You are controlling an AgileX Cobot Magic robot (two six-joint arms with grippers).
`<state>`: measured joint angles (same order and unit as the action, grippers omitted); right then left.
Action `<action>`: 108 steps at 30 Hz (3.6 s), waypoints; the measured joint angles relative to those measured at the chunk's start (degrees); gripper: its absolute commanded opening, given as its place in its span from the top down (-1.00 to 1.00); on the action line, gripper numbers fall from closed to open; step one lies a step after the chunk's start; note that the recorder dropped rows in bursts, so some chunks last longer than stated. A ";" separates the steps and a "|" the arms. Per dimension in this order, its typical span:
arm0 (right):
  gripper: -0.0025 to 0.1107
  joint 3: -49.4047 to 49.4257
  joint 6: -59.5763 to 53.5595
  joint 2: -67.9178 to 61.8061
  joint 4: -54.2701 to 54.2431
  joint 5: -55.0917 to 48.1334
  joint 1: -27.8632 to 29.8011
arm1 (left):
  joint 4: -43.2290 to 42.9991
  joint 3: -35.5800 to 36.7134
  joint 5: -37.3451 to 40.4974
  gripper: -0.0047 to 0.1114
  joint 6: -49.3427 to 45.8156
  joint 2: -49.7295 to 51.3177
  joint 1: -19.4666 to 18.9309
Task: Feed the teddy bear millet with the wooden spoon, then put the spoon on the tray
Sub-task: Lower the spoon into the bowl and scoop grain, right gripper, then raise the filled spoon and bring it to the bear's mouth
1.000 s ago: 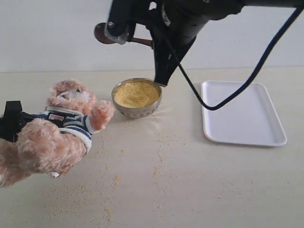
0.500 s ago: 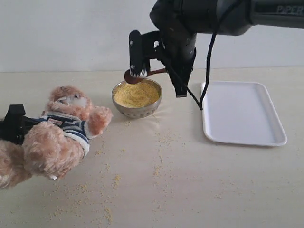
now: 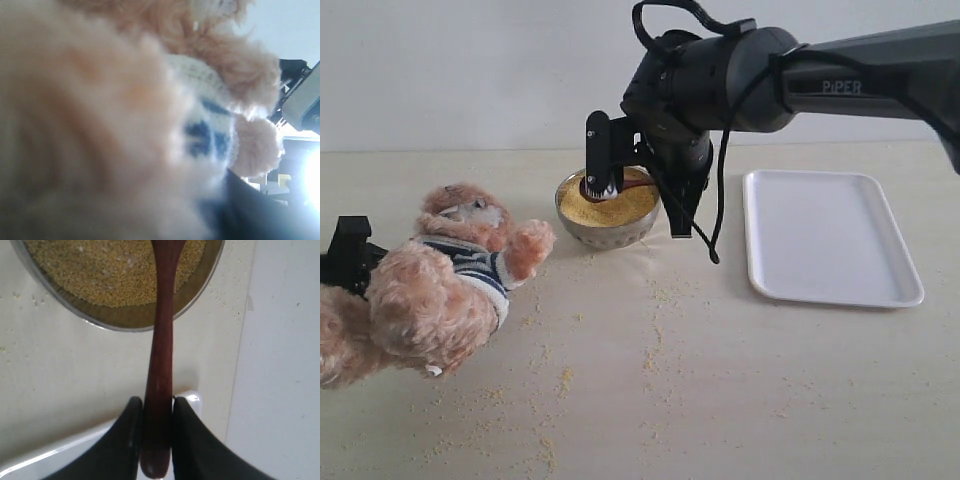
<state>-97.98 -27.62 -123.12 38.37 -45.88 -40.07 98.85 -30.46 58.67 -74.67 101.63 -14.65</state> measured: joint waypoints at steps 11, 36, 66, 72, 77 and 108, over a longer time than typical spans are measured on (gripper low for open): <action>0.96 0.00 -4.34 -1.09 -1.82 -1.45 0.00 | 0.00 0.00 0.00 0.83 0.00 0.00 0.00; 0.96 0.00 2.80 -1.23 -12.76 -2.43 0.00 | 0.00 0.00 0.00 0.83 0.00 0.00 0.00; 0.96 -0.05 15.03 -0.47 -15.22 -5.16 0.00 | 0.00 0.00 -0.21 0.83 -0.92 0.00 0.00; 0.96 -0.05 15.05 3.28 -20.44 -6.87 1.84 | 0.00 0.00 -0.25 0.83 -2.76 0.00 0.00; 0.96 -0.05 12.72 4.71 -25.47 -12.49 3.98 | 0.00 0.00 -0.25 0.83 -2.91 0.00 0.00; 0.96 -0.05 7.83 17.11 -47.05 -23.09 -0.13 | 0.04 -0.03 2.63 0.83 -2.91 0.00 0.00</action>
<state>-98.03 -19.79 -106.01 -8.68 -68.97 -40.20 98.89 -30.50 61.30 -77.57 101.63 -14.65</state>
